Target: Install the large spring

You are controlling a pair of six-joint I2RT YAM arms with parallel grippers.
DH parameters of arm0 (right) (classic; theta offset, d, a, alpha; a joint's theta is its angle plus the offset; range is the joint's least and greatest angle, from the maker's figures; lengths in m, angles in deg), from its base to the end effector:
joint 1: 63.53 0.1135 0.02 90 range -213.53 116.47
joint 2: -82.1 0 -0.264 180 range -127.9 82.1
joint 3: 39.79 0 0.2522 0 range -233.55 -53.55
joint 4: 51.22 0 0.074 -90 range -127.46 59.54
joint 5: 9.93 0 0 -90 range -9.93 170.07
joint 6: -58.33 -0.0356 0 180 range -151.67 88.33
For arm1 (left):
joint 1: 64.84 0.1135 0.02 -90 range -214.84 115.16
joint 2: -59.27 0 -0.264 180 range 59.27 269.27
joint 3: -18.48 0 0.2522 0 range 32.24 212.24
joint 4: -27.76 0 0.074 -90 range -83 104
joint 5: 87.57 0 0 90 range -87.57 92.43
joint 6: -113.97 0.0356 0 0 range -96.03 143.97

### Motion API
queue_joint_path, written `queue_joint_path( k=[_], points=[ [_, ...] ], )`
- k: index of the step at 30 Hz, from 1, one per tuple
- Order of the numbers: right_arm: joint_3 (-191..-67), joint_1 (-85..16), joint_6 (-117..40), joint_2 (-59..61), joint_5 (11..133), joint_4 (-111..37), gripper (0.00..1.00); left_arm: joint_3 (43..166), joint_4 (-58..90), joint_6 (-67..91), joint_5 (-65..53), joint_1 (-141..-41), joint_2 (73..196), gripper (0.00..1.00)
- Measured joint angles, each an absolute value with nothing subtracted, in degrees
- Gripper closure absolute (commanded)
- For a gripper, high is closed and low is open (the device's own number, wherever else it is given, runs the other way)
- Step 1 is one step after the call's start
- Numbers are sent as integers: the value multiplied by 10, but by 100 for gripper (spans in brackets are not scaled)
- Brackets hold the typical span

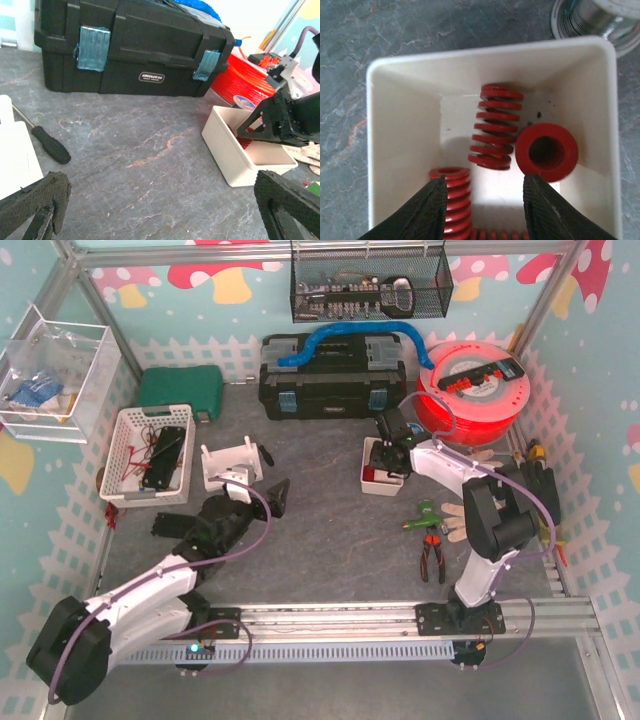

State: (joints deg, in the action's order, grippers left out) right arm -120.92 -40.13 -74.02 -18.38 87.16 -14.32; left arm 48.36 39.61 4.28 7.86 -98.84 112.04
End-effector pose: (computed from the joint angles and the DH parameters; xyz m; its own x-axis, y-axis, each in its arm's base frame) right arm 0.3383 0.1416 0.1986 -0.7871 0.3878 -0.4797 0.2693 0.9157 0.2984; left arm 0.1677 -0.1091 0.2046 -0.3111 -0.1948 -0.9302 0.3981 0.8620 -0.3136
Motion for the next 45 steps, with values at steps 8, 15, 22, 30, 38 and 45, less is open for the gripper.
queue_joint_path(
  k=[8,15,22,30,38,45],
  points=[
    [-1229,-398,-769,-216,867,-160,59,483,403,43,82,-988,1112,1],
    [-1230,-390,-792,-244,885,-160,58,482,404,43,82,-988,1108,1],
    [-1247,-383,-809,-273,920,-160,58,482,404,43,82,-988,1102,1],
    [-1258,-376,-830,-301,950,-165,69,482,404,43,82,-988,1091,1],
    [-1258,-369,-833,-301,962,-168,84,478,403,43,86,-988,1085,1],
    [-1247,-365,-805,-258,955,-175,96,477,400,40,113,-988,1091,1]
  ],
)
